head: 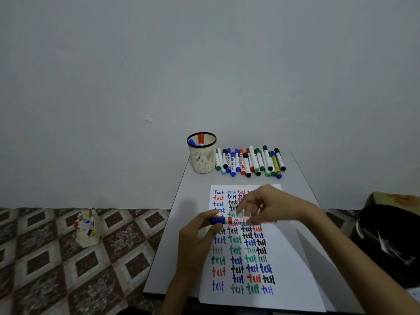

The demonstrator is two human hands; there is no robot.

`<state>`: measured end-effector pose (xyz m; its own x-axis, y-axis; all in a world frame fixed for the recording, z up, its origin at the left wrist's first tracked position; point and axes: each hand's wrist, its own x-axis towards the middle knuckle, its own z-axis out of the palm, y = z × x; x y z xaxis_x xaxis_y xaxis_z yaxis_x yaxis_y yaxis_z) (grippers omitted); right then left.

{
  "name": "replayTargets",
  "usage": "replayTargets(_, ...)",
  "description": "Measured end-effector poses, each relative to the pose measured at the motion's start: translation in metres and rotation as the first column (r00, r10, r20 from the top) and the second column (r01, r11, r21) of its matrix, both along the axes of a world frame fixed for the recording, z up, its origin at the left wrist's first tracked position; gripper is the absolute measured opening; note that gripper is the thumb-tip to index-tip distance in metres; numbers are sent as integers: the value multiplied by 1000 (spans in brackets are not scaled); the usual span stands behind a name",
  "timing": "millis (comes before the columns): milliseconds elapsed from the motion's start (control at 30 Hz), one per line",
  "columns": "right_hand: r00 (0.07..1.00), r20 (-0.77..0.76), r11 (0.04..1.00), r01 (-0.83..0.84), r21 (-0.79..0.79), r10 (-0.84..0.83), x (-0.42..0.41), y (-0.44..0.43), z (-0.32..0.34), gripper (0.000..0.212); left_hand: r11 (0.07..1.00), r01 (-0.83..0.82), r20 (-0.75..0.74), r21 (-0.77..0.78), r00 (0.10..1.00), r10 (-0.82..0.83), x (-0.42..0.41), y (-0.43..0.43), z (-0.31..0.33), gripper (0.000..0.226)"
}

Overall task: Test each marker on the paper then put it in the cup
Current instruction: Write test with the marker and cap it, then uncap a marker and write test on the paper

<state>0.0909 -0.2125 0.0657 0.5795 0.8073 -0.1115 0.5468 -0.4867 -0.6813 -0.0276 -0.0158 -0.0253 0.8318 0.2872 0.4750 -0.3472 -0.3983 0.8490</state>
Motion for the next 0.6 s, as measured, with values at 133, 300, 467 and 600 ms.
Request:
replayTargets(133, 992, 123, 999, -27, -34, 31, 35, 23, 34, 32, 992, -38, -153, 119, 987, 56, 6, 4, -14, 37)
replayTargets(300, 977, 48, 912, 176, 371, -208, 84, 62, 69, 69, 866, -48, -298, 497, 928, 222, 13, 2, -18, 52)
replayTargets(467, 889, 143, 720, 248, 648, -434, 127, 112, 87, 89, 752, 26, -329, 659, 909, 257, 20, 6, -24, 61)
replayTargets(600, 849, 221, 687, 206, 697, -479, 147, 139, 82, 92, 719, 97, -374, 688, 897, 236, 25, 8, -26, 64)
